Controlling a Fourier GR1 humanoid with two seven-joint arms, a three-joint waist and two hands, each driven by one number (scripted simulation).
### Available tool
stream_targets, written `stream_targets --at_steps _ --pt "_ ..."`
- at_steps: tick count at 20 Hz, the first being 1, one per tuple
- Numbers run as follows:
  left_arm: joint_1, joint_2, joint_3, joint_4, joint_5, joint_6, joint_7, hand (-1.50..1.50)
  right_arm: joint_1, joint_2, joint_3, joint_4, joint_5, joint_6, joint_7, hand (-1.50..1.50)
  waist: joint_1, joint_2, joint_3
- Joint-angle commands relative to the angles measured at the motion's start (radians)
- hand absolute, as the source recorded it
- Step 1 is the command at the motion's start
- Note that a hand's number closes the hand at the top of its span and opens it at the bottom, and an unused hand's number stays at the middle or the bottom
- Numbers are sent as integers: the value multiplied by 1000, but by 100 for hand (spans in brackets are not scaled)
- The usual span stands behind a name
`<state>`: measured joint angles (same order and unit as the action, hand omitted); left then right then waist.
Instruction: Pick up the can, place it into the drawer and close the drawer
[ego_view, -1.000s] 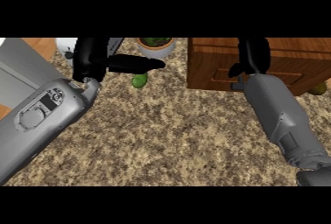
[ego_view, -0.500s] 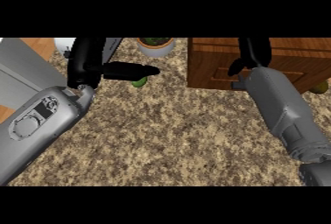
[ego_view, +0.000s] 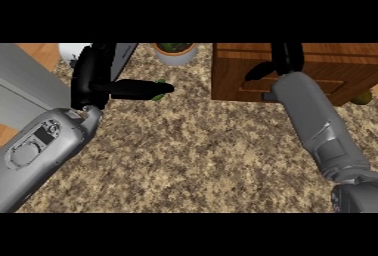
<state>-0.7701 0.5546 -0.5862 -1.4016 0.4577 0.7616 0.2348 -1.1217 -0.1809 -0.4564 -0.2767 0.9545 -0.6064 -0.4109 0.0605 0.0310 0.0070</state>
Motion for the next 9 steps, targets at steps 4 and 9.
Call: stream_targets --at_steps 4,9 --pt "61 22 31 -9 4 -16 -18 -150 -76 92 -192 -50 -250 115 -71 -150 -13 -21 -5" --pt "90 32 35 -85 -13 -7 14 -150 -93 39 -232 -30 -293 149 -86 -150 0 -17 -5"
